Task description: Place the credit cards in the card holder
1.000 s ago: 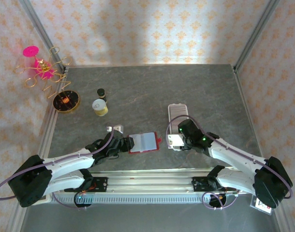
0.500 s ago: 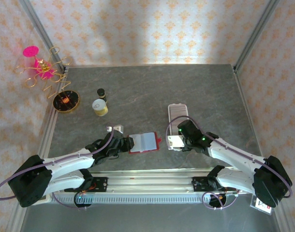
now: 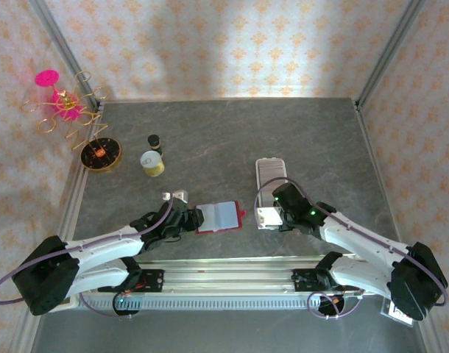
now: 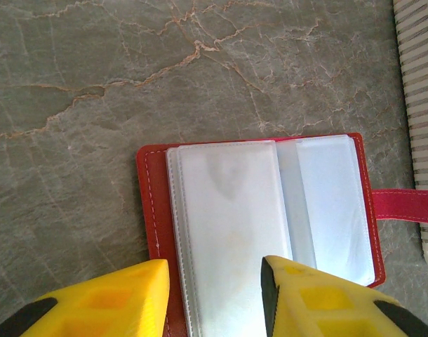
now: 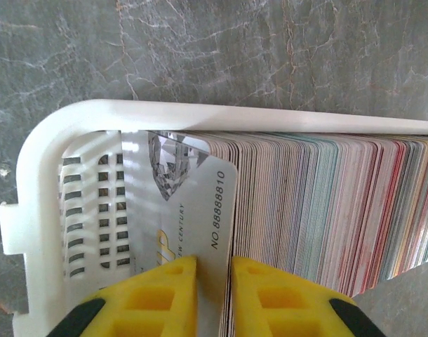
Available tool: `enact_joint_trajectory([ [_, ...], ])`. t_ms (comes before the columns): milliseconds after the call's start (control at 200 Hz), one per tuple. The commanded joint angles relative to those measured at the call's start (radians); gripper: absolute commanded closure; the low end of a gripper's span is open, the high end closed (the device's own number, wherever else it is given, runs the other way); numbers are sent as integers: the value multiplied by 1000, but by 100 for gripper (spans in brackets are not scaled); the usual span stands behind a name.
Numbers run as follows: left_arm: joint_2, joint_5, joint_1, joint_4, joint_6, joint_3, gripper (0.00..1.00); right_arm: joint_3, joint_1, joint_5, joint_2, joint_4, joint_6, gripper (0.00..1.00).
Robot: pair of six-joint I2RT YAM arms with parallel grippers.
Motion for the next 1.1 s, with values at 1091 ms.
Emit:
enact_joint_trajectory([
  [1091, -49, -74, 6, -146, 37, 76, 53, 299, 0, -373, -179, -146, 488, 100],
])
